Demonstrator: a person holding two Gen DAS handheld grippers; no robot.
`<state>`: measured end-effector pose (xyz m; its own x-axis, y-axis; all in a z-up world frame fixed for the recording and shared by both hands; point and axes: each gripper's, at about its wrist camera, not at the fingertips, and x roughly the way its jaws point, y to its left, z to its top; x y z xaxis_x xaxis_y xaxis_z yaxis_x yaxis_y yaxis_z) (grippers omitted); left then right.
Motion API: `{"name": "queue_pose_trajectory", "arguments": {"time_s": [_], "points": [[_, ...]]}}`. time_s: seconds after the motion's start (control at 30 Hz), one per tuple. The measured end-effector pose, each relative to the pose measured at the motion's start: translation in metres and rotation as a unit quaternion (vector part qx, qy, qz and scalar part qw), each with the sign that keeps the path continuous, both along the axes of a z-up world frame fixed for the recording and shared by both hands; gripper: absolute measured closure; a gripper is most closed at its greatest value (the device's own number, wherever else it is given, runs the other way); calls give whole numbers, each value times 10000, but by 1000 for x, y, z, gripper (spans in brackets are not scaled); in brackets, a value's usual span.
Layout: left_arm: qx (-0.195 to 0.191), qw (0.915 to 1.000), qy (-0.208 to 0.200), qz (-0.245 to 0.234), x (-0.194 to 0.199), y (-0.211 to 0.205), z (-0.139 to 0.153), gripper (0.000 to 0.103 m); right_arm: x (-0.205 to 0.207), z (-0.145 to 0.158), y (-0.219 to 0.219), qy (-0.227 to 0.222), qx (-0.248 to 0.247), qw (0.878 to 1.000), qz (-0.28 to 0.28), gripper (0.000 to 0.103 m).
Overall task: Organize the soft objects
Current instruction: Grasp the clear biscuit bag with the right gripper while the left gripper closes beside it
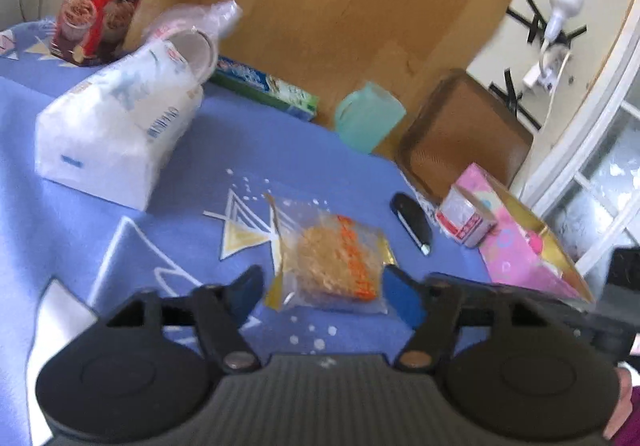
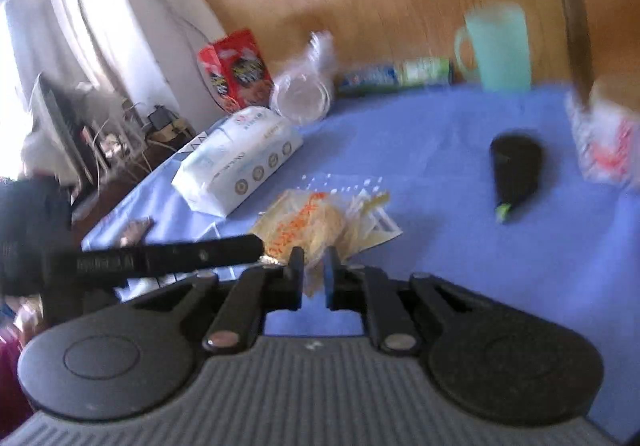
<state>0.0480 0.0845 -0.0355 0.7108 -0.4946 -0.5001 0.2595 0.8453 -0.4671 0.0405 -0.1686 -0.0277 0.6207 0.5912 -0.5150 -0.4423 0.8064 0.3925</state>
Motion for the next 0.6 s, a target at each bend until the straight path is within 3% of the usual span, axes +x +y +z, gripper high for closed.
{"name": "queue_pose_trajectory", "arguments": {"time_s": [0.07, 0.1, 0.13, 0.2, 0.27, 0.33, 0.43, 0.53, 0.6], "points": [[-97, 9998, 11, 187, -1, 9, 5, 28, -7, 5, -4, -309, -250, 9992, 11, 57], [-152, 9995, 56, 264, 1, 13, 6, 28, -8, 6, -3, -427, -313, 9985, 100, 36], [-203, 9992, 112, 313, 4, 16, 8, 30, -9, 7, -5, -512, -389, 9978, 171, 26], [-202, 9992, 163, 309, 10, 13, 10, 35, 0, 3, 6, -608, -644, 9954, 359, 26], [-52, 9997, 179, 171, 18, 2, 11, 54, 6, -4, 20, -680, -921, 9916, 598, 26], [152, 9994, 317, -15, 28, -14, 5, 63, 17, -17, 39, -595, -1176, 9884, 750, 30], [458, 9988, 164, 53, 22, -31, 4, 63, 22, -26, 48, -572, -1475, 9861, 517, 46], [267, 9994, 125, -179, 16, -41, 14, 63, 13, -22, 33, -548, -1279, 9894, 404, 47], [279, 9989, -50, -379, 12, -58, 24, 63, -3, -16, 21, -830, -1400, 9864, 212, 52]]}}
